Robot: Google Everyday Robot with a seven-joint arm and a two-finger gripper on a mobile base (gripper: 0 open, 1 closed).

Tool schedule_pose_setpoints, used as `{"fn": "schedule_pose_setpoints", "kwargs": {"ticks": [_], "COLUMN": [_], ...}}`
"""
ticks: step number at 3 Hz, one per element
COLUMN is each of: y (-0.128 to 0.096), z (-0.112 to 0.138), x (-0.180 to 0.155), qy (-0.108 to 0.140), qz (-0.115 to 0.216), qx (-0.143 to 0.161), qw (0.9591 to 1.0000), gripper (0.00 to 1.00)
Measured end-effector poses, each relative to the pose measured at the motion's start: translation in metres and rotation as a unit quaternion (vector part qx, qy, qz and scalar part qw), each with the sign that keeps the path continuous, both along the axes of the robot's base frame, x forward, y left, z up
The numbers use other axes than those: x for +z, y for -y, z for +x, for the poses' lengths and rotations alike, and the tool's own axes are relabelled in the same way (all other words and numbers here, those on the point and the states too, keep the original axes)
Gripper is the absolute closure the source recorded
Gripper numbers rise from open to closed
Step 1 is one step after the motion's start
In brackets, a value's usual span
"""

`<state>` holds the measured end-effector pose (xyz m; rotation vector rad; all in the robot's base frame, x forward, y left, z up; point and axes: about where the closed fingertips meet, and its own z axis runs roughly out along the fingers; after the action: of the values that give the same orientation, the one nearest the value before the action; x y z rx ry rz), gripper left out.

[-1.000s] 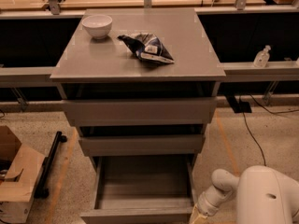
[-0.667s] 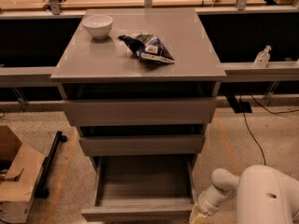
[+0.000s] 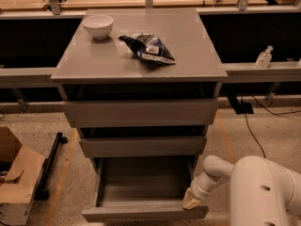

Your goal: Close bottom drawer

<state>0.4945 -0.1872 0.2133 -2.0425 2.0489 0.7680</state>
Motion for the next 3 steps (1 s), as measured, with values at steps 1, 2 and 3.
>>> {"fn": "schedule_pose_setpoints", "kwargs": {"ticks": [1,2,3], "y": [0.0000,-0.0001,-0.0001], "z": [0.0000,-0.0001,0.0000], "x": [0.0001,0.0003,0.0002], "qy": [0.000,0.000,0.000], "qz": [0.000,0.000,0.000], "qx": [0.000,0.000,0.000], "qw": [1.0000,1.0000,1.0000], "gripper": [1.00,1.00,1.00]}}
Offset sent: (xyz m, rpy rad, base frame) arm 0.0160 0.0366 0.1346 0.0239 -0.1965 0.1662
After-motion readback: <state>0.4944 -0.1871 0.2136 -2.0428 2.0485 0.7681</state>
